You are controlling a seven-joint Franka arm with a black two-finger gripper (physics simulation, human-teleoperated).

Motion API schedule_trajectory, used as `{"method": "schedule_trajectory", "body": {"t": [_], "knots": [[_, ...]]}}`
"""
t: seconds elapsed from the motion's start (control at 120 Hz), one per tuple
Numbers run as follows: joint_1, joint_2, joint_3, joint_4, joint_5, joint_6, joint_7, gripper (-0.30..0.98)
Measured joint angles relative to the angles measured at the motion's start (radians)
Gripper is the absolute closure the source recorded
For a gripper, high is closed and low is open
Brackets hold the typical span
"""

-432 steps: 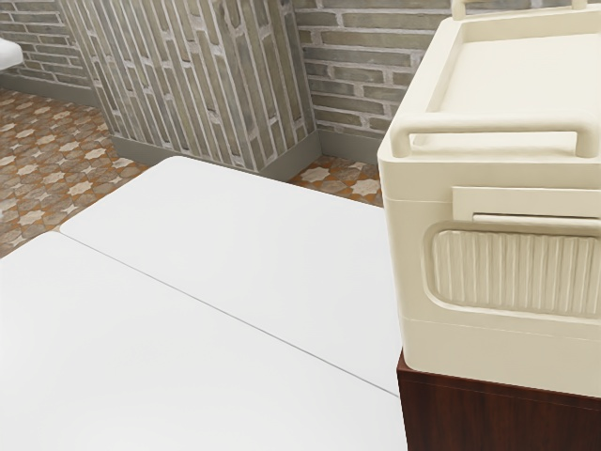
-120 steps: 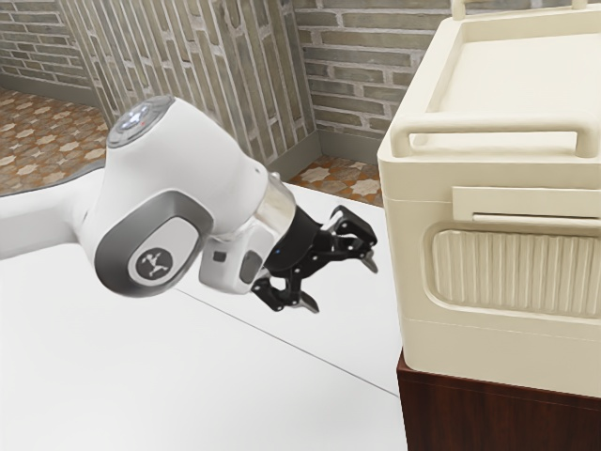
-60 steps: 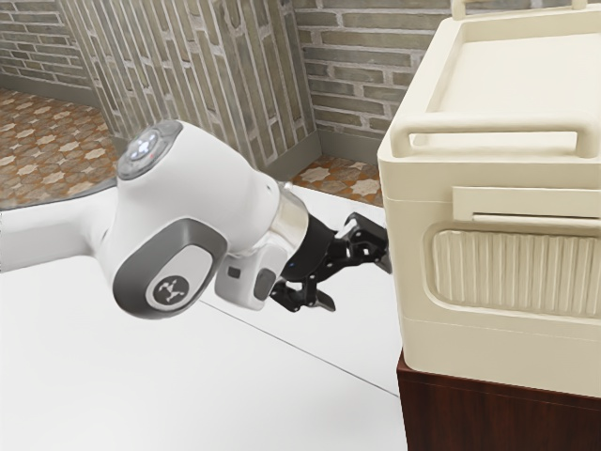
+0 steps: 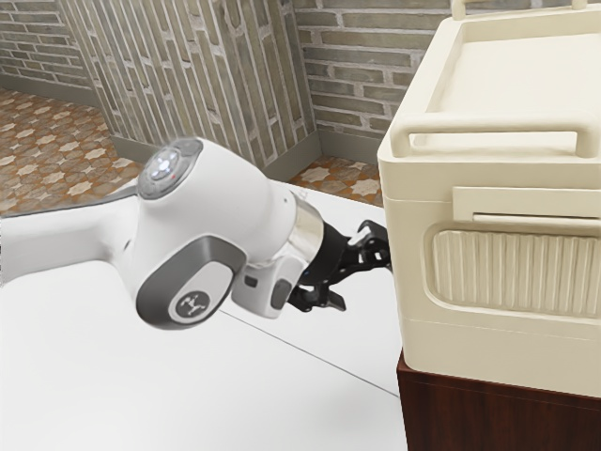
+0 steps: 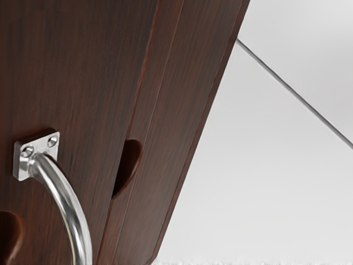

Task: Pull the drawer handle with one arm to open the drawer

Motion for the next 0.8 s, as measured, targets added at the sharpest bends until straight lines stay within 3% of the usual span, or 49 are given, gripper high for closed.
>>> {"method": "schedule_trajectory", "body": {"t": [0.8], "knots": [[0.001,0.083,0.013,-0.005,-0.003,0.063,0.003,0.00]]}}
